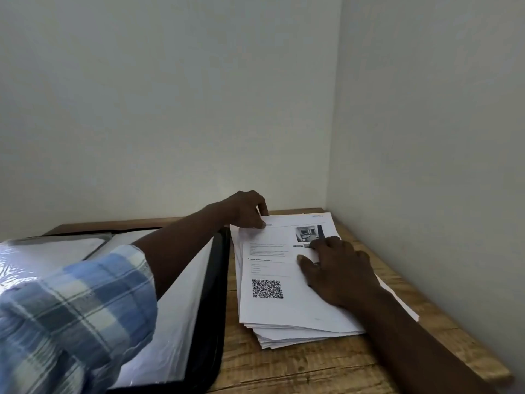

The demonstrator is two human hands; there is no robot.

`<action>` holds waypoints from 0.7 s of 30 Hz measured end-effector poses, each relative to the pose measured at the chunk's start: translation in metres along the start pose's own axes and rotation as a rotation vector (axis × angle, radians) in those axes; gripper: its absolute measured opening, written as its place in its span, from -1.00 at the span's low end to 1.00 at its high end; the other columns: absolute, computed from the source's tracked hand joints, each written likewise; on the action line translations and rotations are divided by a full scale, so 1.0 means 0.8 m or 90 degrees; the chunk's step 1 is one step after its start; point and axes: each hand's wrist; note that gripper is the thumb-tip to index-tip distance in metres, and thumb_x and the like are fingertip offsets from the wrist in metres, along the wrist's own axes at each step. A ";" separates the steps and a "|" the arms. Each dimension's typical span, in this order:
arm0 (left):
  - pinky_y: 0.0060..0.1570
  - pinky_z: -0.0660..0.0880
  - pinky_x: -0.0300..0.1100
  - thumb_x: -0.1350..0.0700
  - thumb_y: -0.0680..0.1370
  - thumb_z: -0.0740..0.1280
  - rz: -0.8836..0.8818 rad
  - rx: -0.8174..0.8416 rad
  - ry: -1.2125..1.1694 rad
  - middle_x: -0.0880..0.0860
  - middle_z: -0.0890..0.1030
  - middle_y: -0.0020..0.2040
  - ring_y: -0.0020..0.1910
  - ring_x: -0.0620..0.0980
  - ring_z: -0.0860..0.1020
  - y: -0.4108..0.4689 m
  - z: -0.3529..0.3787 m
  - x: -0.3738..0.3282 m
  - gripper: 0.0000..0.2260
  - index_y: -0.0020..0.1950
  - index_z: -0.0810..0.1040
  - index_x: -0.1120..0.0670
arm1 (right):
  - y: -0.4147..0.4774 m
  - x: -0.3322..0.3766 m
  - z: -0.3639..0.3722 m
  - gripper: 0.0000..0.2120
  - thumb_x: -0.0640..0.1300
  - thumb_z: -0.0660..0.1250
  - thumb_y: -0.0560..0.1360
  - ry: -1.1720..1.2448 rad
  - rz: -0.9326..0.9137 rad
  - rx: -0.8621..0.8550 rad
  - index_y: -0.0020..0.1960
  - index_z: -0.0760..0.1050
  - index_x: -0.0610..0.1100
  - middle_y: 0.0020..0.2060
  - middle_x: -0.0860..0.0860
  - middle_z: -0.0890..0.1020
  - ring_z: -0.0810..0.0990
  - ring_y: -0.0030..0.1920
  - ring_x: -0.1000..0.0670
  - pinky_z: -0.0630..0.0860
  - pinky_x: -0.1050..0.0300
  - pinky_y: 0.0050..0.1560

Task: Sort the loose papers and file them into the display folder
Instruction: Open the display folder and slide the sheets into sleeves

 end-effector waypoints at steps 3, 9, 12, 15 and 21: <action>-0.05 0.55 -0.17 0.19 0.49 0.40 0.014 -0.067 -0.089 -0.02 0.64 0.06 0.02 0.01 0.63 -0.011 -0.010 0.002 -0.84 0.04 0.66 0.02 | -0.003 -0.001 -0.005 -0.40 0.30 0.09 0.61 -0.008 0.024 -0.049 0.54 0.23 0.02 0.43 -0.07 0.38 0.34 0.44 -0.15 0.29 -0.16 0.38; -0.05 0.50 -0.23 0.18 0.51 0.41 0.113 -0.368 -0.378 -0.14 0.67 -0.10 -0.05 -0.11 0.60 -0.038 -0.057 -0.010 -0.86 -0.06 0.66 -0.07 | 0.002 -0.006 -0.022 -0.25 0.18 0.27 0.60 0.270 0.111 -0.284 0.63 0.03 -0.10 0.44 -0.20 0.38 0.42 0.38 -0.28 0.41 -0.21 0.31; -0.01 0.55 -0.11 0.24 0.54 0.37 0.175 -0.488 -0.566 -0.10 0.67 -0.07 -0.07 -0.12 0.60 -0.054 -0.078 -0.016 -0.83 -0.04 0.65 -0.02 | 0.007 -0.007 -0.030 -0.47 0.12 0.32 0.62 0.514 0.139 -0.247 0.49 0.33 -0.08 0.31 -0.12 0.57 0.55 0.30 -0.23 0.47 -0.05 0.24; 0.00 0.57 -0.19 0.24 0.58 0.35 0.169 -0.586 -0.622 -0.06 0.65 0.03 -0.03 -0.14 0.59 -0.074 -0.098 -0.025 -0.80 0.15 0.60 0.01 | 0.013 -0.007 -0.030 -0.65 0.12 0.33 0.60 0.634 0.060 -0.270 0.02 0.59 -0.19 -0.08 -0.08 0.71 0.67 0.05 -0.19 0.59 -0.09 0.09; -0.12 0.55 -0.08 0.16 0.57 0.47 -0.046 -0.318 -0.865 0.08 0.64 0.16 -0.02 0.03 0.63 -0.103 -0.105 -0.012 -0.52 0.43 0.38 -0.03 | 0.019 0.021 -0.056 -0.76 -0.12 0.30 0.67 0.748 -0.005 -0.444 -0.17 0.50 -0.12 -0.28 0.13 0.60 0.52 -0.26 0.16 0.46 0.17 -0.13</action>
Point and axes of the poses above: each hand's wrist, its own y-axis towards the middle knuckle, its own z-axis out of the palm, x = y × z
